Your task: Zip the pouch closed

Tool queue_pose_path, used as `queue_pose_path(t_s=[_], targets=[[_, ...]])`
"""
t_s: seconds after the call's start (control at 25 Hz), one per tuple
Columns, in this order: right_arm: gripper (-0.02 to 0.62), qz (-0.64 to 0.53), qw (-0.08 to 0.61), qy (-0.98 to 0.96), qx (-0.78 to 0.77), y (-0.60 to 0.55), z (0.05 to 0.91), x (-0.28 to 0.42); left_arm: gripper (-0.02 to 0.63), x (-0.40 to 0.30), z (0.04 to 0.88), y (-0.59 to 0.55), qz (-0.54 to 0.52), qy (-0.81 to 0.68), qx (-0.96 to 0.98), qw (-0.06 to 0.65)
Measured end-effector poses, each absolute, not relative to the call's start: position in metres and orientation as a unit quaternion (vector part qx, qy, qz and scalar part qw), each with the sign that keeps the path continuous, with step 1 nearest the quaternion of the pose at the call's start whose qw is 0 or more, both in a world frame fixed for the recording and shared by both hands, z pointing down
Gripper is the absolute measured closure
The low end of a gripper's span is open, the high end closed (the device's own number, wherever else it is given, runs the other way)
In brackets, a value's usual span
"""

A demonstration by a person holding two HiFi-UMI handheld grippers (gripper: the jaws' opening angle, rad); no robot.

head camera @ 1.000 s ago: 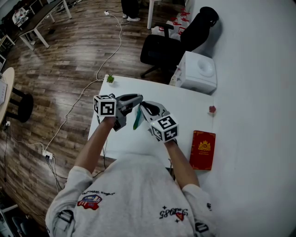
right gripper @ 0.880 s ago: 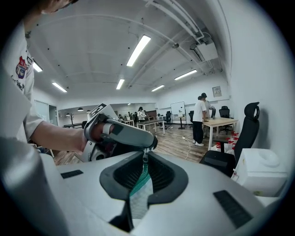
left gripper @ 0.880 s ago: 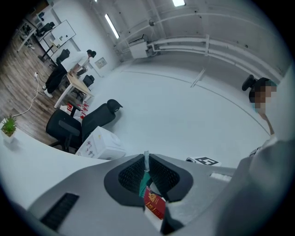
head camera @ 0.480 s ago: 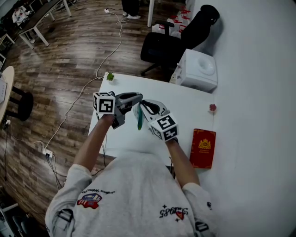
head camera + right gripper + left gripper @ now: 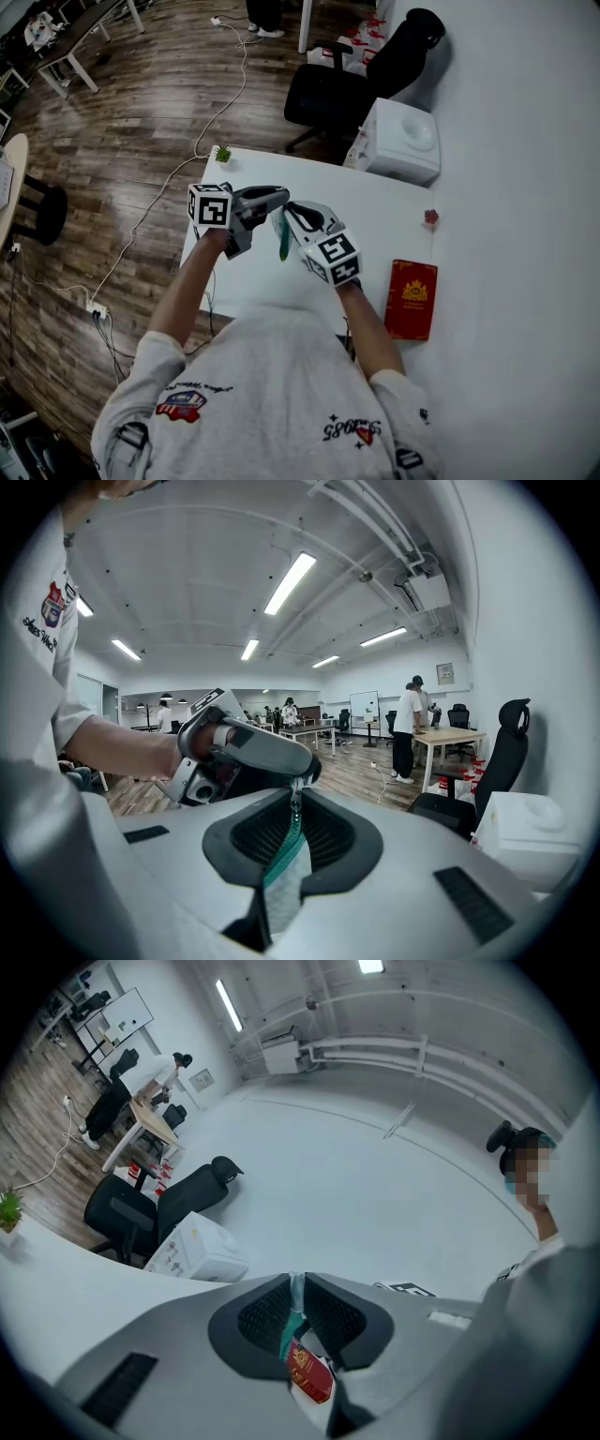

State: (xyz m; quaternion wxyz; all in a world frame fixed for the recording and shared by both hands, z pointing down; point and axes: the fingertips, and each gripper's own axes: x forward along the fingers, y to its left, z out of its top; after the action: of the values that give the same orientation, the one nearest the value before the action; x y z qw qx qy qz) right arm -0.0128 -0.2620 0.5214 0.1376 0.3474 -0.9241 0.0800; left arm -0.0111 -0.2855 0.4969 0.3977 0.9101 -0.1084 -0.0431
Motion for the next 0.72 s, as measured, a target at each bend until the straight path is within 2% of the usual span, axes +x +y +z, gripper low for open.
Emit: queue_pose_path(t_s=[0.72], targets=[[0.557,0.075,0.148,-0.923,0.348,-0.2575,0.5231,-0.0155,0.587,-0.0153,0.5031,-0.2885,-0.050,-0.099,0.895,0.431]])
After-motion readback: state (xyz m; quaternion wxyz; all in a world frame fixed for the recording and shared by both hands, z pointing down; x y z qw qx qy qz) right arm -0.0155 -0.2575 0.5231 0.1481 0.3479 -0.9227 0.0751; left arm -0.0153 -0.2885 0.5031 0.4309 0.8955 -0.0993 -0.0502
